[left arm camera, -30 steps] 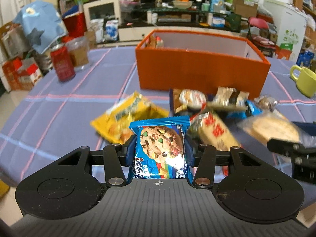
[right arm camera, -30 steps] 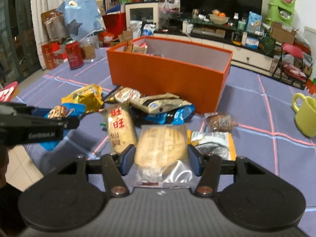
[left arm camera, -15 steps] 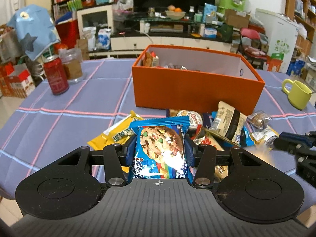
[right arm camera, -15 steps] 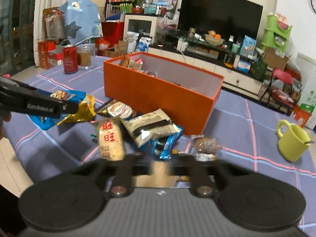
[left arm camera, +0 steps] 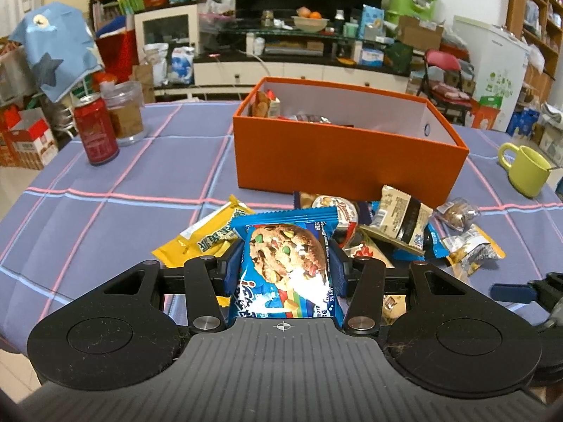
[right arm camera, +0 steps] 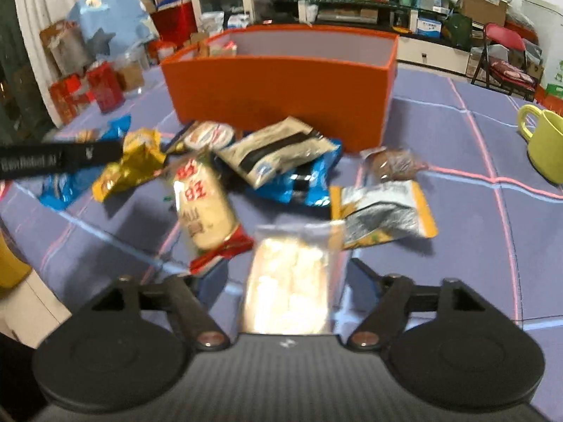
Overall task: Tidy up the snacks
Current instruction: 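Carry both held snacks over the orange box and open both grippers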
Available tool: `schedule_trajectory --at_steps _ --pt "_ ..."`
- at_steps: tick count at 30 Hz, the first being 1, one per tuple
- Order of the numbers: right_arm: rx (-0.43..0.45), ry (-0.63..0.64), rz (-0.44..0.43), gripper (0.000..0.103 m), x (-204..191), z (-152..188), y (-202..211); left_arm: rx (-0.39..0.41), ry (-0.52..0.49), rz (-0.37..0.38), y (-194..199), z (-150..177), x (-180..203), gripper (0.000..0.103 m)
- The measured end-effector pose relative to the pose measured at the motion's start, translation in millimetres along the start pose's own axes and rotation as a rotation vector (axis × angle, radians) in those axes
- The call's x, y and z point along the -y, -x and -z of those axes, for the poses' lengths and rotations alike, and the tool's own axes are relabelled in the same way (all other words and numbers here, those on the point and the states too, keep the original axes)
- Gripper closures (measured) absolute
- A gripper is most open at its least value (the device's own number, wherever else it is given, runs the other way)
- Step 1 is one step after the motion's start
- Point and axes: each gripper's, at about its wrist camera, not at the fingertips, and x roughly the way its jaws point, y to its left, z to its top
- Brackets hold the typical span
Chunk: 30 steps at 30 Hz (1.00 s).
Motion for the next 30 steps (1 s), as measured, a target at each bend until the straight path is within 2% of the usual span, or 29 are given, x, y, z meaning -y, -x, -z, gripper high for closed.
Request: schedule_trajectory --at_steps 1,2,3,4,5,7,10,16,19,22,25,30 --pt "-0.018 0.024 0.031 0.007 -5.1 0.9 -4.7 -0.001 0.004 0.002 0.0 -0.3 -0.7 0.082" --pt "-0.046 0.052 0.060 0.013 -10.3 3.0 -11.7 -0.003 0.006 0.005 0.0 -0.8 -0.9 0.082" --pt "-0.079 0.060 0.068 0.023 -10.5 5.3 -17.5 -0.002 0.006 0.006 0.3 -1.1 -1.0 0.082" --pt "-0.092 0.045 0.060 0.042 -9.3 6.6 -19.5 -0.001 0.007 0.007 0.6 -1.6 -1.1 0.082" --pt "-0.085 0.053 0.045 0.047 -10.0 5.1 -15.7 0.000 0.011 0.010 0.9 -2.3 -2.2 0.082" --pt "-0.056 0.088 0.073 0.047 -13.1 6.3 -8.7 0.005 0.016 0.012 2.3 -3.4 -3.9 0.082" --pt "0.004 0.063 0.053 0.047 -10.8 5.8 10.3 0.015 0.019 0.012 5.9 -4.4 -7.5 0.082" --pt "0.146 0.134 0.156 0.046 -22.2 6.1 39.9 0.032 0.024 0.002 9.9 -8.9 -9.0 0.082" --pt "0.186 0.157 0.159 0.046 -28.7 -2.3 48.2 0.055 0.000 -0.011 9.5 -19.6 -2.5 0.082" --pt "0.244 0.147 0.155 0.046 -28.6 -23.5 58.8 0.081 0.002 0.002 8.7 -39.6 -1.8 0.082" --pt "0.289 0.081 0.140 0.046 -17.8 -52.8 66.4 0.109 0.001 -0.009 5.2 -62.1 -4.2 0.082" --pt "0.366 0.029 0.138 0.046 -9.1 -111.0 55.0 0.120 0.001 -0.039 -29.9 -105.4 -0.5 0.082"
